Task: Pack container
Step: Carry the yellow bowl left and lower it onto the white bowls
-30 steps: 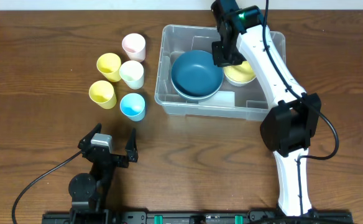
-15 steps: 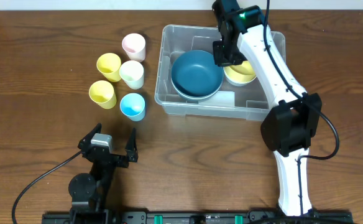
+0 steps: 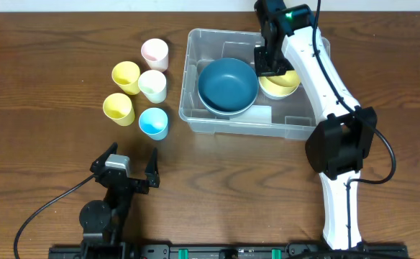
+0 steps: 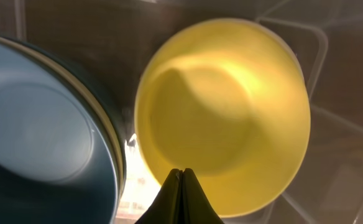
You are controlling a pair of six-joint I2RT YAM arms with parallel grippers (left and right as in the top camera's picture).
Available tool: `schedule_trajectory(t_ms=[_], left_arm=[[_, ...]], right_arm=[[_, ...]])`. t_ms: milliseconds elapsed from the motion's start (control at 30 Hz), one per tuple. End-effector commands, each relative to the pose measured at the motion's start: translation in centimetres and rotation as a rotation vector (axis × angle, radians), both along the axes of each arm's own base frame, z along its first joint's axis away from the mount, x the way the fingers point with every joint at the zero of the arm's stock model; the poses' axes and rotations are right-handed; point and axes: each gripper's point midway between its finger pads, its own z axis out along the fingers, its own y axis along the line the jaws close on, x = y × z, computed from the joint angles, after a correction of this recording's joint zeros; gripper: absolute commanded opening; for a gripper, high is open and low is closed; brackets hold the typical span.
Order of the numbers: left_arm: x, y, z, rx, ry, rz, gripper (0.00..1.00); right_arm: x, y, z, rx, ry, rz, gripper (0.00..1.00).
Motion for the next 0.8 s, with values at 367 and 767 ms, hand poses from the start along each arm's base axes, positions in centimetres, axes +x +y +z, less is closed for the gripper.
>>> schedule_trajectory(t_ms=[367,767], left_arm=[[0.0,0.1,-1.6,0.007,0.039,0.005,0.98],[0.0,0.1,-1.6,0.007,0.039,0.004,0.98]], right_arm=[[-2.4,-1.1,-4.1,-0.033,0.12,-0.032,0.01],[-0.8,-0.6,-1.1,-0.002,0.031,-0.032,0.01]])
